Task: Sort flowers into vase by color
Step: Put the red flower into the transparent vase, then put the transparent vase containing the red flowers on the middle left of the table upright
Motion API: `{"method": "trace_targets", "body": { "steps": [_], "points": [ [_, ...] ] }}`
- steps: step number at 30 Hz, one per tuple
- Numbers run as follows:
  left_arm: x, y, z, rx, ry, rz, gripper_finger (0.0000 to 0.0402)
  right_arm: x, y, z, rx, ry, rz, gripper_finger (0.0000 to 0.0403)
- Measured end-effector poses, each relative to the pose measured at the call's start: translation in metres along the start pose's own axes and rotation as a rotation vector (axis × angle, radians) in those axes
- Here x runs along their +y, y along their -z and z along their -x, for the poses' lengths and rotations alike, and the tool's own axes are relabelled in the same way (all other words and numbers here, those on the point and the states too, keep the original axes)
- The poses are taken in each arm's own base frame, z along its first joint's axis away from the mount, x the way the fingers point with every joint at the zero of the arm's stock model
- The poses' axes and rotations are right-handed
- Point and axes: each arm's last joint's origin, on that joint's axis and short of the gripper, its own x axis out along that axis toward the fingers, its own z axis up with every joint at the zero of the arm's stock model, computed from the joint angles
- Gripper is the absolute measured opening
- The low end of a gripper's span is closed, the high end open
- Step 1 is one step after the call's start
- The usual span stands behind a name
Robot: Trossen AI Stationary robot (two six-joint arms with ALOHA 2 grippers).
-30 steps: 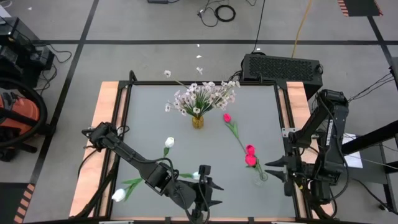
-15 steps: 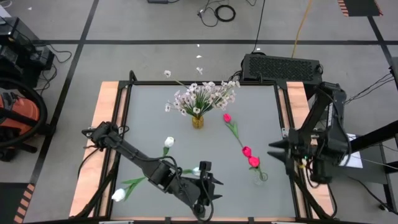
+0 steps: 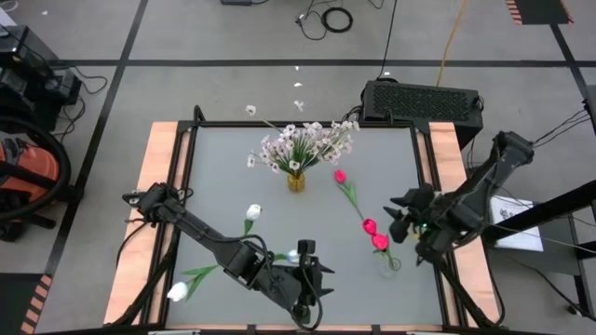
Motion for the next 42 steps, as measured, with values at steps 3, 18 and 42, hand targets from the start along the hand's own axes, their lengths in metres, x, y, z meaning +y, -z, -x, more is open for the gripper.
{"method": "trace_targets", "body": {
  "steps": [3,18,42],
  "points": [
    [-0.003,0.001,0.002,0.003,0.007,-0.001,0.0196,0.008,0.006,-0.016,0.020,-0.004,0.004,0.0162],
    [-0.032,0.004,0.016,-0.009,0.070,-0.030,0.0196,0.012,0.020,-0.085,0.068,-0.003,0.025,0.0201],
    [-0.016,0.010,-0.011,0.011,-0.042,0.010,0.0196,0.010,0.036,-0.063,0.084,-0.084,0.023,0.0200]
  ]
}}
